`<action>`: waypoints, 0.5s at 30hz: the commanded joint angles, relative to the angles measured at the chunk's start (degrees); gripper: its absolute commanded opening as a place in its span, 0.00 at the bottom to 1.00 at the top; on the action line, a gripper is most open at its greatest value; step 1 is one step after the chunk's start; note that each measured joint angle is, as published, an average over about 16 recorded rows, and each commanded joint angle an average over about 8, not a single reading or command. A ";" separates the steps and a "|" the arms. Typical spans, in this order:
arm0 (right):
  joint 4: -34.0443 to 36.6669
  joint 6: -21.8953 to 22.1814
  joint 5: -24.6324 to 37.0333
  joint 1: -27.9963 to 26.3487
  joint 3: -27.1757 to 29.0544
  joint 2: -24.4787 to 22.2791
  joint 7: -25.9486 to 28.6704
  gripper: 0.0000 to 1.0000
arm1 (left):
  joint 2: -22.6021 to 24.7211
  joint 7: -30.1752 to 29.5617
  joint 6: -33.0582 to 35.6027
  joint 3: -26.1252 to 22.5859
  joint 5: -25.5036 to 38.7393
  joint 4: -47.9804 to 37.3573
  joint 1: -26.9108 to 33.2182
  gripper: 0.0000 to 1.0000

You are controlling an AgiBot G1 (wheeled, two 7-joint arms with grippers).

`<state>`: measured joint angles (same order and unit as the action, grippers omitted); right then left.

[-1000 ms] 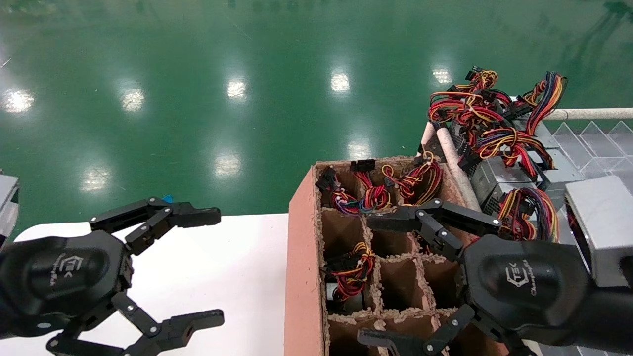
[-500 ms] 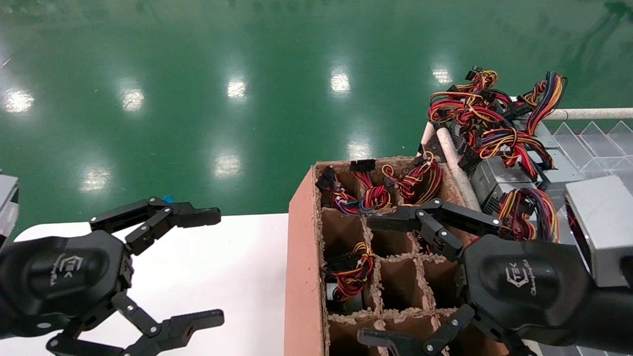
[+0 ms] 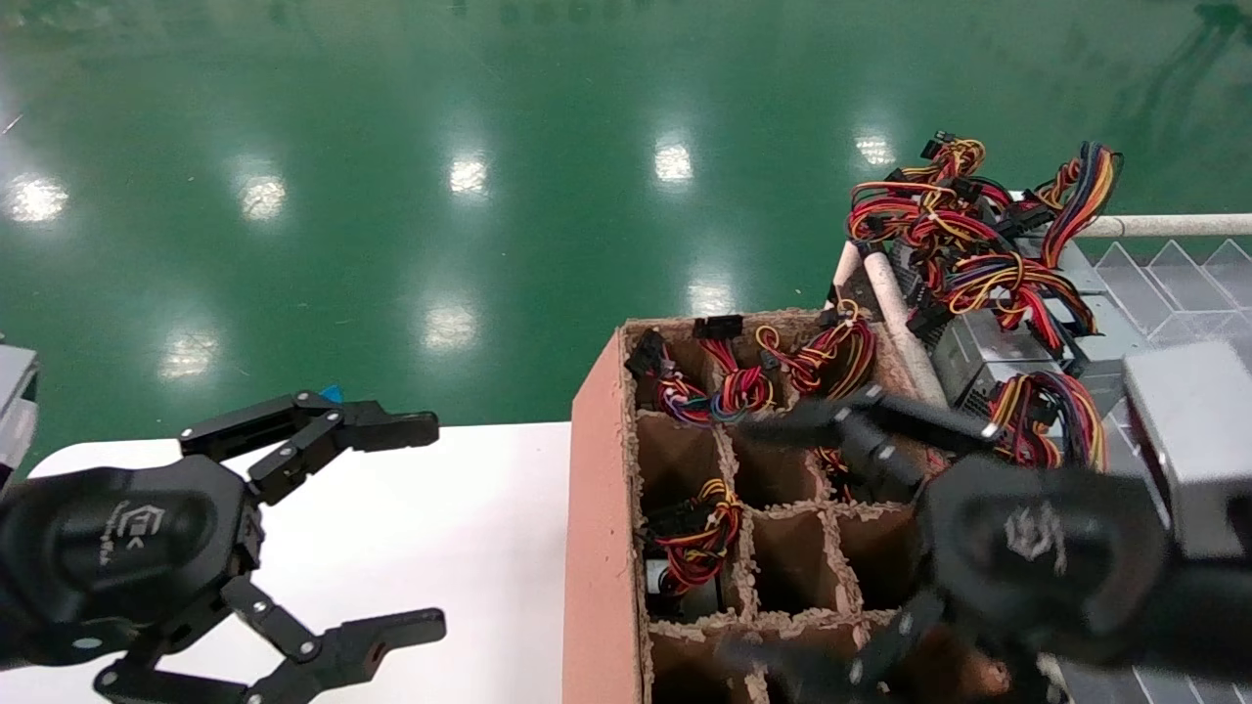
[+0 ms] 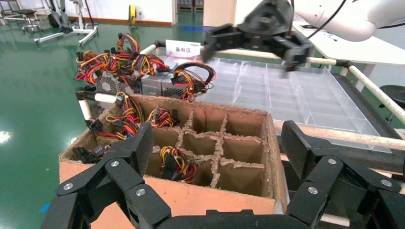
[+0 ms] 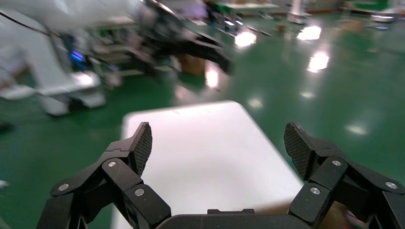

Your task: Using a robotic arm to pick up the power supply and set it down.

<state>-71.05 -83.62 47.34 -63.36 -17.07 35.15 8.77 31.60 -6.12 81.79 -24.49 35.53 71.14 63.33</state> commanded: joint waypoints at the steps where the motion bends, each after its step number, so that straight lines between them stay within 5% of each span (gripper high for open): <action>1: 0.34 0.83 1.63 -0.41 -0.05 -0.60 -0.46 1.00 | 0.00 0.00 0.00 0.00 0.00 0.00 0.00 0.00; 12: 14.05 0.48 14.34 -7.50 -6.92 8.56 -6.81 1.00 | 0.00 0.00 0.00 0.00 0.00 0.00 0.00 0.00; 13: 15.18 0.14 15.06 -8.03 -7.46 9.26 -7.17 0.97 | 0.00 0.00 0.00 0.00 0.00 0.00 0.00 0.00; 15: 17.39 -0.38 16.35 -9.04 -8.42 10.58 -7.92 0.74 | 0.00 0.00 0.00 0.00 0.00 0.00 0.00 0.00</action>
<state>-53.95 -83.58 63.26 -72.19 -25.05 45.38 0.73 31.60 -6.12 81.79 -24.49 35.53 71.14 63.33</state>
